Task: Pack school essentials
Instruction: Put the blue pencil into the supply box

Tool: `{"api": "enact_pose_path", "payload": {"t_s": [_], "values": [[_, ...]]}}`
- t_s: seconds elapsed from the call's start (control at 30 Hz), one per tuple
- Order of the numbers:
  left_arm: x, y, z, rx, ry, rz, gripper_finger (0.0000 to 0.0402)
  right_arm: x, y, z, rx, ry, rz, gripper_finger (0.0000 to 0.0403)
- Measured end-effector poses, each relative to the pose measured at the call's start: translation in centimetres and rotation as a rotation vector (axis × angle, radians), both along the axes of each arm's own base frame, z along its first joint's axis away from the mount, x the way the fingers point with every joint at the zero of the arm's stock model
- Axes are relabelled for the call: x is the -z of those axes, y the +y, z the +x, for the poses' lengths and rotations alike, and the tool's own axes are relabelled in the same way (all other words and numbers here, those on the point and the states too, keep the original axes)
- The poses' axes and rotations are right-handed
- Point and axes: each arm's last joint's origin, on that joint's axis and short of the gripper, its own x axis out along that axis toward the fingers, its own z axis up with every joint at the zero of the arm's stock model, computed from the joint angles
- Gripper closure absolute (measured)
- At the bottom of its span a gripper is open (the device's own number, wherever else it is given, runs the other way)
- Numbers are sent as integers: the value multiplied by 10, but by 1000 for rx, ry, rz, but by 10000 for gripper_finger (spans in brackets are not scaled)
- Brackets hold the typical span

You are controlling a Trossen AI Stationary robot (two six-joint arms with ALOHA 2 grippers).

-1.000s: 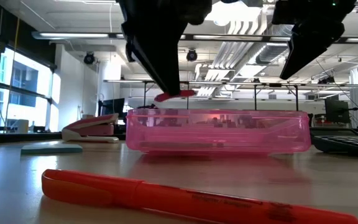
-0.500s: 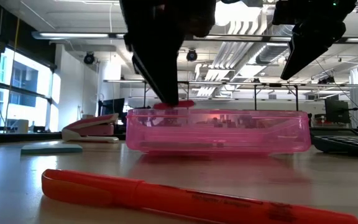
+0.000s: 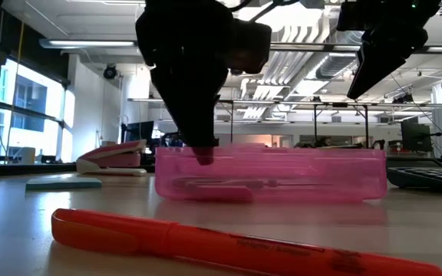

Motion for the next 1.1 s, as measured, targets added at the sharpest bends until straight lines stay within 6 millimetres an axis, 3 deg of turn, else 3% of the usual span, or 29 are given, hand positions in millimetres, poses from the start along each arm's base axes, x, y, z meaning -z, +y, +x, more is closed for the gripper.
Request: {"api": "enact_pose_path", "payload": {"t_s": [0.23,0.4,0.8,1.1], "values": [[-16,3,-2,31,-37,23,260,0,0,0,3,-7,2,263],[-38,4,-6,75,-70,70,271,-1,0,2,12,-30,-12,263],[-101,15,-43,63,-111,170,280,-15,-8,23,-58,-206,-132,263],[-92,38,-73,26,-78,127,280,-24,-33,36,-49,-275,-218,263]]}}
